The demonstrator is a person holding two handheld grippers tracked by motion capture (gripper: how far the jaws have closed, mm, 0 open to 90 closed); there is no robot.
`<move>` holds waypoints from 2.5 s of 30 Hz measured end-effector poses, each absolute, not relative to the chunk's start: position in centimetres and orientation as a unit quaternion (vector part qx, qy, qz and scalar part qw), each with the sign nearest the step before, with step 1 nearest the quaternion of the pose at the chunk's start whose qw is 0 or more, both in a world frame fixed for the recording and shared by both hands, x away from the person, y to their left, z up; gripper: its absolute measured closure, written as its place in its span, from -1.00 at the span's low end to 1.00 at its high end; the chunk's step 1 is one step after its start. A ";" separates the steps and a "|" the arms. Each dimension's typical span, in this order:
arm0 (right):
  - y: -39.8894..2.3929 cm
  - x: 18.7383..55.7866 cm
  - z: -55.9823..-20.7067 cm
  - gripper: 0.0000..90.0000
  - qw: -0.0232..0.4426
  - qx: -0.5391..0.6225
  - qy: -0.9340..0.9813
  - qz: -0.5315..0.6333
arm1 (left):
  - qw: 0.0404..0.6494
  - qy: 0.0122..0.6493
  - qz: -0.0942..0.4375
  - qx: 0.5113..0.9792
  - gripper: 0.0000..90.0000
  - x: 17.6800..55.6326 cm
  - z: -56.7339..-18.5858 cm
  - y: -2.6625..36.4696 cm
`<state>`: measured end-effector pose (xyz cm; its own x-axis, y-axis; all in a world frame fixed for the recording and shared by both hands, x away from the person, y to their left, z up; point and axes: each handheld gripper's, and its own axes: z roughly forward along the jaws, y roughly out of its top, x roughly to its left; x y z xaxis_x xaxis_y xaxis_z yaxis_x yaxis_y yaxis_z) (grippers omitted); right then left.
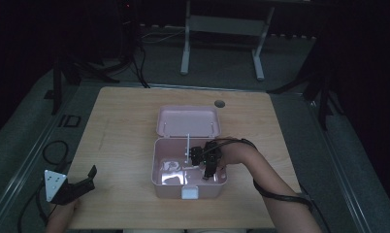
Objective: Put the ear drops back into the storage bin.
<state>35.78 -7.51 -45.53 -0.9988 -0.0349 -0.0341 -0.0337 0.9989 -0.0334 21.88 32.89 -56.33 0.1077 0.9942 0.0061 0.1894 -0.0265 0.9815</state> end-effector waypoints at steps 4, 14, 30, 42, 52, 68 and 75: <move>-8.0 35.8 -43.8 0.08 0.023 -0.017 1.000 -0.001 | 0.472 0.514 0.427 0.576 -0.99 21.9 -56.3 32.9; -9.7 35.6 -40.5 -0.19 0.040 0.000 0.999 0.029 | 0.471 0.515 0.427 0.575 -0.99 21.9 -56.3 32.9; -15.2 35.8 -37.0 -0.53 0.057 0.051 0.994 0.078 | 0.469 0.516 0.428 0.575 -0.99 21.9 -56.3 32.9; -19.2 35.9 -38.3 -0.62 0.056 0.078 0.992 0.079 | 0.468 0.516 0.428 0.575 -0.99 21.9 -56.3 32.8; -21.4 36.4 -41.6 -0.62 0.045 0.094 0.992 0.076 | 0.468 0.517 0.428 0.575 -0.99 21.9 -56.3 32.9; -24.8 36.3 -46.8 -0.61 0.026 0.143 0.982 0.117 | 0.467 0.516 0.429 0.575 -0.99 21.9 -56.3 32.8; -26.1 36.0 -47.9 -0.61 0.037 0.161 0.973 0.159 | 0.467 0.516 0.430 0.575 -0.99 21.9 -56.3 32.8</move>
